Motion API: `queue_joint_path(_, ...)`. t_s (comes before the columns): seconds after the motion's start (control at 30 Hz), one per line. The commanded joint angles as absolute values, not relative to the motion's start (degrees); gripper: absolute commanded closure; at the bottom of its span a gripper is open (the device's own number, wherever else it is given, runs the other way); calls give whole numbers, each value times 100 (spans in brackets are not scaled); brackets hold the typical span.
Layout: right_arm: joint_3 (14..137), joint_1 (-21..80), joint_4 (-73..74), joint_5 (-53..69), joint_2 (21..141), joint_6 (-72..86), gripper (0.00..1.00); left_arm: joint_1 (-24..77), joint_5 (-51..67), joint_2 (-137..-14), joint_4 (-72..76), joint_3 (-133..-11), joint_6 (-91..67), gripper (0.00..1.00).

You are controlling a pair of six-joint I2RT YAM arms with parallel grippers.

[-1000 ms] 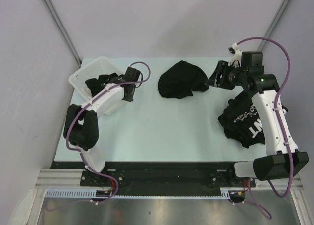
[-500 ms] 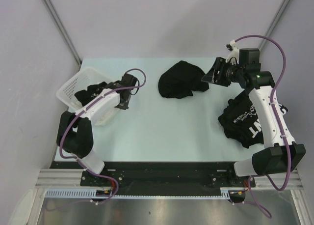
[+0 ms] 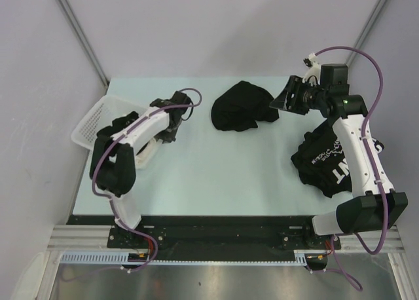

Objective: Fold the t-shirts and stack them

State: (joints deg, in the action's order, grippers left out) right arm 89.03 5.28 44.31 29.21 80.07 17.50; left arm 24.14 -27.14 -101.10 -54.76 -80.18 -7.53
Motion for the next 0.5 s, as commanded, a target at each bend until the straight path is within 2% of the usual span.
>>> queue_joint_path(0.0, 8956, 448, 4500, 2953, 7866, 1635, 45, 2452, -2443, -11290, -5510, -9068, -906, 100)
queue_joint_path(0.23, 8877, 404, 4956, 2672, 7612, 1441, 45, 2111, -2479, -12663, -5774, -11186, -633, 100)
queue_joint_path(0.37, 8798, 439, 5150, 2505, 7532, 1362, 45, 1776, -2303, -13551, -6143, -12994, -642, 100)
queue_joint_path(0.47, 8736, 492, 5273, 2400, 7532, 1318, 45, 1486, -2110, -13746, -5916, -13183, -800, 100)
